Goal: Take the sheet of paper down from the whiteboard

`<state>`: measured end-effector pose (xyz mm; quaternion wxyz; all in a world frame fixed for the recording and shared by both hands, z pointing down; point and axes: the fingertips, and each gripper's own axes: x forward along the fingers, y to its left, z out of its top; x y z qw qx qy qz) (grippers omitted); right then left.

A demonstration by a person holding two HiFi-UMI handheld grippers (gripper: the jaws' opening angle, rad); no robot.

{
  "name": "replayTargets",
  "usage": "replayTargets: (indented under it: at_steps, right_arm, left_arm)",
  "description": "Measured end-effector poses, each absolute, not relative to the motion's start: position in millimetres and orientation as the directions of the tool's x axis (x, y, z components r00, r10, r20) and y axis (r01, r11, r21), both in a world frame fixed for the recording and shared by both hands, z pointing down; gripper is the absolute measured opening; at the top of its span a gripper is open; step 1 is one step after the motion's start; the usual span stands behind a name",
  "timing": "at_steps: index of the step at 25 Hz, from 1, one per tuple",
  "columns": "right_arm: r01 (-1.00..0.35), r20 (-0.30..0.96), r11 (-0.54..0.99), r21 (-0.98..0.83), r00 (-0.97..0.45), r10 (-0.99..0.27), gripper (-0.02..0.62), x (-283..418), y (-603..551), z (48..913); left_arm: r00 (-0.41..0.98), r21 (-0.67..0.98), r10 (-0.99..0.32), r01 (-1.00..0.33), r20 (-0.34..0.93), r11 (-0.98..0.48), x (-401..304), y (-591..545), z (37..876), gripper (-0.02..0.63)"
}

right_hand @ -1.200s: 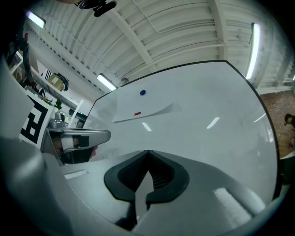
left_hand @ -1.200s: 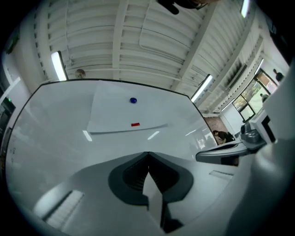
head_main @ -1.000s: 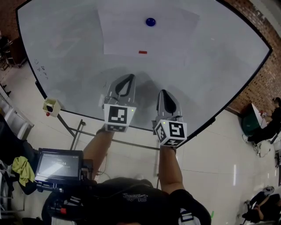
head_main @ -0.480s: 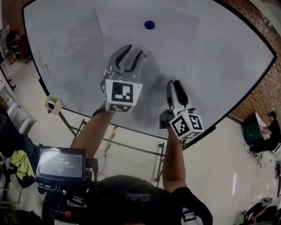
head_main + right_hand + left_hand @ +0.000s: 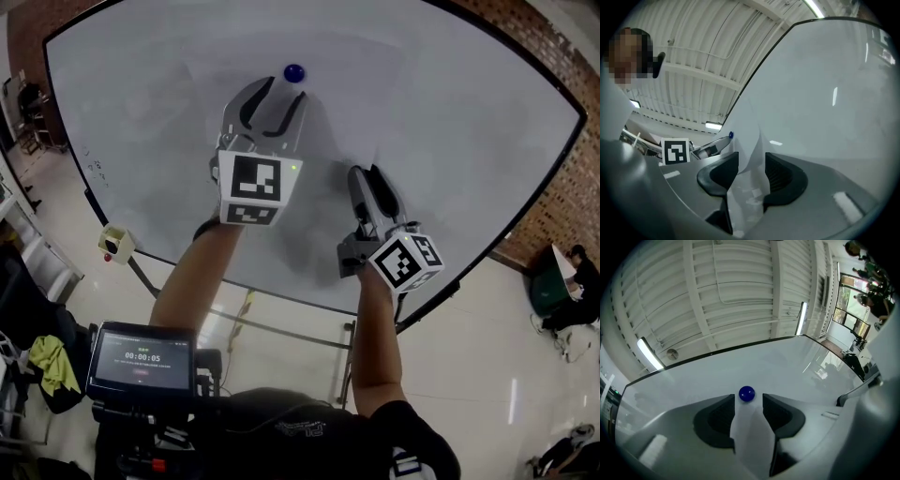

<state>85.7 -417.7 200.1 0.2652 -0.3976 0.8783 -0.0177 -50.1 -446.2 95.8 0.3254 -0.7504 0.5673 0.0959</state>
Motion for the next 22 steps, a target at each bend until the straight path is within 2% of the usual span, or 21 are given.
replayTargets:
  at_steps: [12, 15, 19, 22]
  right_arm:
    - [-0.608, -0.486, 0.745, -0.274, -0.581, -0.652, 0.178, 72.1, -420.5, 181.5]
    - [-0.625, -0.470, 0.732, -0.271, -0.578, -0.667, 0.129, 62.2, -423.2, 180.1]
    - [-0.658, -0.458, 0.704, -0.268, -0.556, -0.694, 0.022, 63.3, -431.8, 183.1]
    - [-0.659, -0.474, 0.700, -0.275, -0.541, -0.695, 0.015, 65.1, -432.3, 182.3]
  left_arm:
    - [0.368, -0.361, -0.777, -0.912, -0.511, -0.194, -40.9, -455.1, 78.3, 0.165]
    - [0.370, -0.363, -0.776, -0.911, -0.512, -0.195, -50.3, -453.1, 77.4, 0.164]
    - [0.378, -0.376, -0.772, -0.906, -0.510, -0.196, -51.4, -453.1, 76.7, 0.163]
    - [0.385, -0.383, -0.770, -0.902, -0.509, -0.198, -50.1, -453.4, 76.5, 0.124]
